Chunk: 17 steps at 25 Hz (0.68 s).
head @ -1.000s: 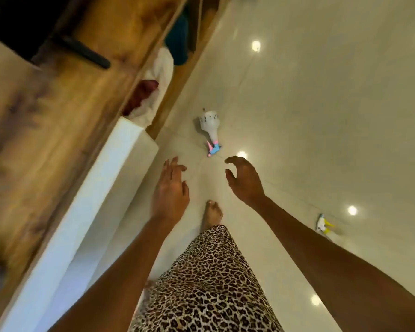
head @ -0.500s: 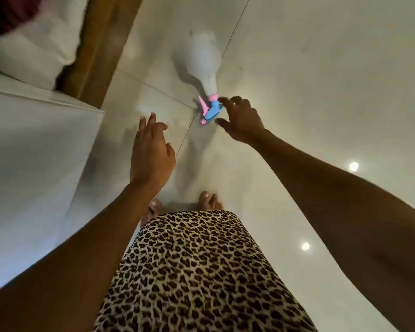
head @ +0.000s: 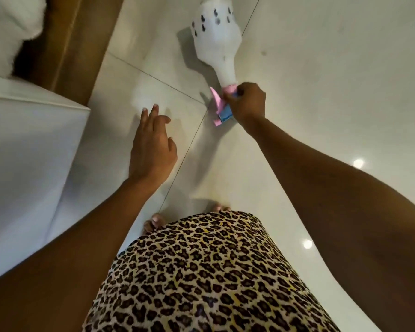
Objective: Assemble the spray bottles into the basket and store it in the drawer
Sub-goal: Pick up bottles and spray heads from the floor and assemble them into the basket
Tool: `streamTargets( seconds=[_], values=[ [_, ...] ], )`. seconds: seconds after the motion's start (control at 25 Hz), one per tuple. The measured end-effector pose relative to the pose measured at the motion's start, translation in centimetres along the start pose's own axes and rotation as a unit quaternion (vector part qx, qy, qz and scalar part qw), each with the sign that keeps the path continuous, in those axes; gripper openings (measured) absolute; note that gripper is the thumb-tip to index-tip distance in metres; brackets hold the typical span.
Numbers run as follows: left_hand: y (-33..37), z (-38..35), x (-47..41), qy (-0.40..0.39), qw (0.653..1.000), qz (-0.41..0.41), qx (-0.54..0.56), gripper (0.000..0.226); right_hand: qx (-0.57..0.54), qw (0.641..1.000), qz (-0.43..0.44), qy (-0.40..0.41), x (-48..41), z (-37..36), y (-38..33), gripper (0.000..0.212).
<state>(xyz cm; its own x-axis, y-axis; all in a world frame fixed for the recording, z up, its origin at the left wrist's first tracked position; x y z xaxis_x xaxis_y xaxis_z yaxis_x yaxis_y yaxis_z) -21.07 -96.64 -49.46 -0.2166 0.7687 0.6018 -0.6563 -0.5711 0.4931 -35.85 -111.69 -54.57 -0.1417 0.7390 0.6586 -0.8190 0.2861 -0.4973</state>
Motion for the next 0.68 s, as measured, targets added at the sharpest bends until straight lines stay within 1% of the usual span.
streamTargets(
  seconds=[0.08,0.2,0.28,0.4,0.48,0.6,0.68],
  values=[
    [1.2,1.9,1.4,0.010,1.000,-0.012,0.002,0.035,-0.028,1.000,0.002,0.011,2.3,1.2,-1.2,0.015],
    [3.9,5.3,3.9,0.026,0.999,-0.021,0.004,0.035,-0.052,0.998,-0.020,-0.001,6.7,3.0,-3.6,0.019],
    [5.9,7.3,6.1,0.023,0.999,-0.027,-0.005,0.037,-0.071,0.997,-0.038,-0.005,10.2,4.4,-5.2,0.022],
    [9.3,11.0,10.2,0.015,0.998,-0.051,-0.041,0.047,-0.124,0.991,-0.053,-0.013,16.2,7.3,-9.1,0.033],
    [11.7,13.7,13.9,0.006,0.997,-0.059,-0.055,0.056,-0.142,0.988,-0.061,-0.019,20.8,9.7,-12.2,0.036],
    [15.9,17.6,20.1,0.012,0.998,-0.061,0.016,0.070,-0.137,0.989,-0.040,-0.034,27.5,13.0,-16.4,0.042],
    [19.4,21.9,25.9,0.034,0.995,-0.080,0.056,0.067,-0.135,0.990,-0.004,-0.047,33.1,16.3,-20.2,0.042]
  ],
)
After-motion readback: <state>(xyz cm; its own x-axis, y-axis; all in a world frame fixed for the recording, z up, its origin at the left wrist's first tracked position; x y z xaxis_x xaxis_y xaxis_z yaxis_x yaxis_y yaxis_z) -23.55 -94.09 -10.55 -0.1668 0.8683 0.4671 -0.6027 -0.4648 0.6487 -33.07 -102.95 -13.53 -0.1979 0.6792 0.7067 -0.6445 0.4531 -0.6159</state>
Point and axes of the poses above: each hand's wrist, its own x-axis away from the middle knuckle, its own z-axis out of the back of the hand, y = z × x, the point moved 3 cm from there along -x, towards the middle knuckle, and after that the axes turned 11 degrees about -y, right-handed, at the moved point
